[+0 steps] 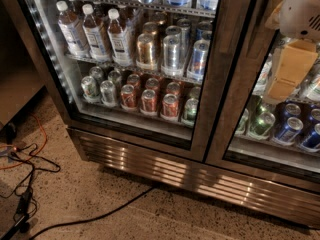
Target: Open left fridge door
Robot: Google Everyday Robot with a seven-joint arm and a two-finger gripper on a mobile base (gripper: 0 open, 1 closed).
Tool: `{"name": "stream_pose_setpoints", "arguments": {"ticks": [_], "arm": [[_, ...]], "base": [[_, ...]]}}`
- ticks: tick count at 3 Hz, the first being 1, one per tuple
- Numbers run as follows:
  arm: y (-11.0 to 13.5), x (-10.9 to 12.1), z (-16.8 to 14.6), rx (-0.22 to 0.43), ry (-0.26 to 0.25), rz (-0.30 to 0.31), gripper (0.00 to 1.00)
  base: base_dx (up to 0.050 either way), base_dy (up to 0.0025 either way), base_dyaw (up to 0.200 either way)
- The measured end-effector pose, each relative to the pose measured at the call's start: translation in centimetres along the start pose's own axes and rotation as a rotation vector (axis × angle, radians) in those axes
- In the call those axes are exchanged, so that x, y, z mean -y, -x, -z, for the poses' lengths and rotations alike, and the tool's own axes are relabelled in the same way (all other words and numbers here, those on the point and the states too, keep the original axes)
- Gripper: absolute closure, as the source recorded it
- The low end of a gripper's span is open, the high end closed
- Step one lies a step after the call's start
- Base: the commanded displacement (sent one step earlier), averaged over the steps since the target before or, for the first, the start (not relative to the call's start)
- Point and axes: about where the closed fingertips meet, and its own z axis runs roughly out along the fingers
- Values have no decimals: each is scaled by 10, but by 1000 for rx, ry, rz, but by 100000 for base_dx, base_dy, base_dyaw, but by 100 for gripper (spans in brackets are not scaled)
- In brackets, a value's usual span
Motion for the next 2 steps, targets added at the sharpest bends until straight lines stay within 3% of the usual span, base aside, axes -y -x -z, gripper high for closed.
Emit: {"name": "stream_pose_setpoints", "arguments": {"ticks": [1,2], "arm": [[0,0,0,0,0,0,0],[-22,-32,-6,-15,22,-50,0]], "base": [[0,0,0],[0,0,0]]}}
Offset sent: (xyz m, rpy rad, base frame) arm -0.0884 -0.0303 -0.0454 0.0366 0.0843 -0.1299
